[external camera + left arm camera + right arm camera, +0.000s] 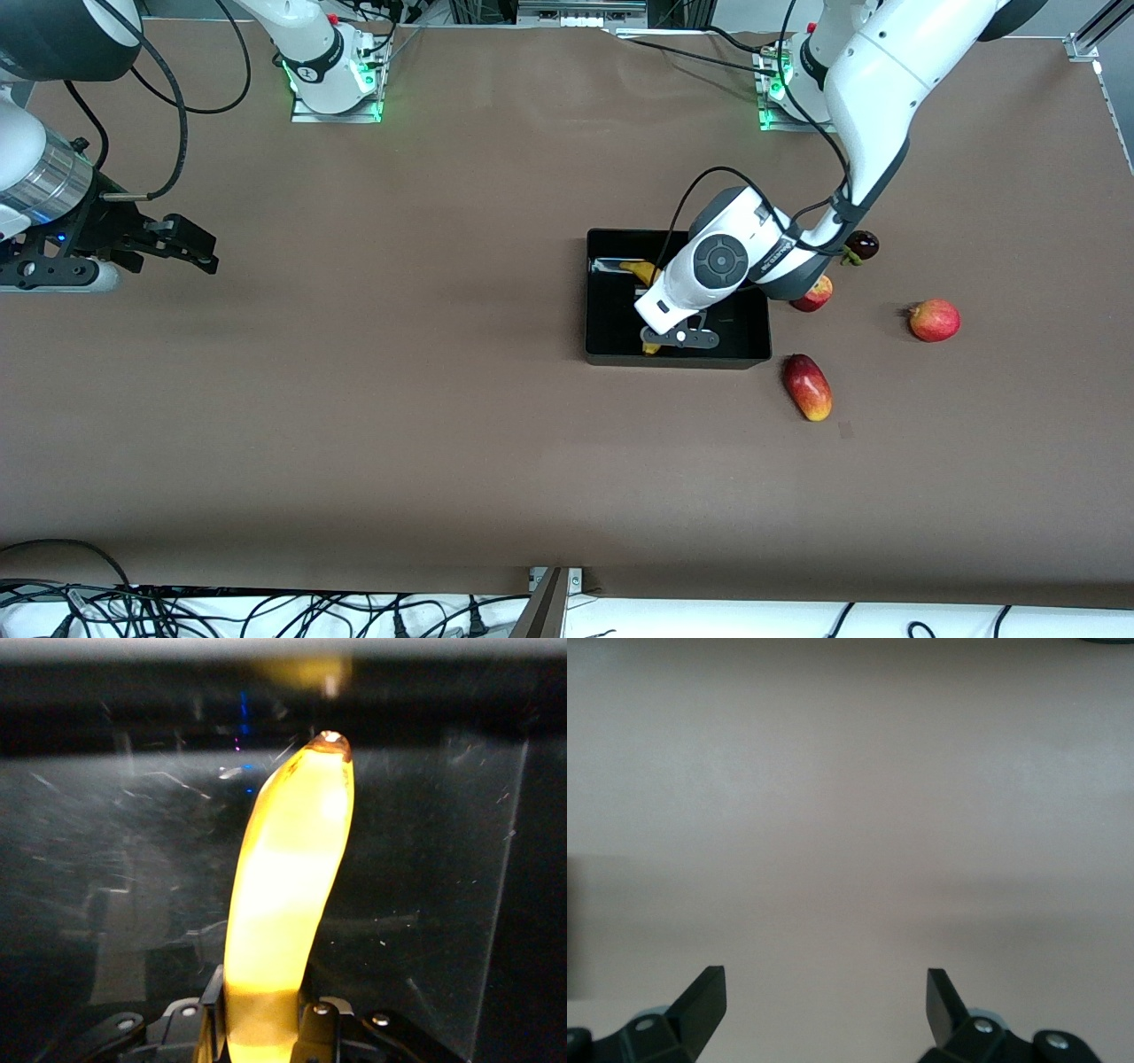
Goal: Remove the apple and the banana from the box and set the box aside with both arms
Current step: 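Carry the banana out and lower it among the fruits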
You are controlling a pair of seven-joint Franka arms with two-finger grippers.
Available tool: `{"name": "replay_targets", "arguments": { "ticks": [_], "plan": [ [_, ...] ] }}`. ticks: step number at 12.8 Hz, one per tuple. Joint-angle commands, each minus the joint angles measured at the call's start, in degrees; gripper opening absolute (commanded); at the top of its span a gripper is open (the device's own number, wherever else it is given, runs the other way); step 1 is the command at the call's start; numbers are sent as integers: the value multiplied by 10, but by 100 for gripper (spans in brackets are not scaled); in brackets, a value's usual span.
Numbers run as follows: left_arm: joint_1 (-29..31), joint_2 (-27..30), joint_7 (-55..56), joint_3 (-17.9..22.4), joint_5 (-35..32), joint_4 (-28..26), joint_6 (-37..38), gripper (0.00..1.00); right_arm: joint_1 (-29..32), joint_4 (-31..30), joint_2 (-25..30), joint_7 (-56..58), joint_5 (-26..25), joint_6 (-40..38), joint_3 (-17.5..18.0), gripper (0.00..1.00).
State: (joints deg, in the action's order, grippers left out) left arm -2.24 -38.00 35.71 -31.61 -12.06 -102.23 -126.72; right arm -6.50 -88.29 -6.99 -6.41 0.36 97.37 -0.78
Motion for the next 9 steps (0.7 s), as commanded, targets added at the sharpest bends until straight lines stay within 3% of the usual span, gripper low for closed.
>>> {"name": "replay_targets", "arguments": {
  "ticks": [1,5,7,9],
  "plan": [
    [1,32,7,-3,-13,75,128,0,0,6,3,-1,-4,-10,2,100],
    [19,33,-10,-4,-8,210,325,0,0,6,3,-1,-4,-9,2,100],
    [62,40,-62,-3,-9,225,384,0,0,6,3,-1,-4,-10,2,100],
    [123,41,-155,1,-17,216,396,0,0,6,3,-1,-4,-10,2,100]
  ]
}}
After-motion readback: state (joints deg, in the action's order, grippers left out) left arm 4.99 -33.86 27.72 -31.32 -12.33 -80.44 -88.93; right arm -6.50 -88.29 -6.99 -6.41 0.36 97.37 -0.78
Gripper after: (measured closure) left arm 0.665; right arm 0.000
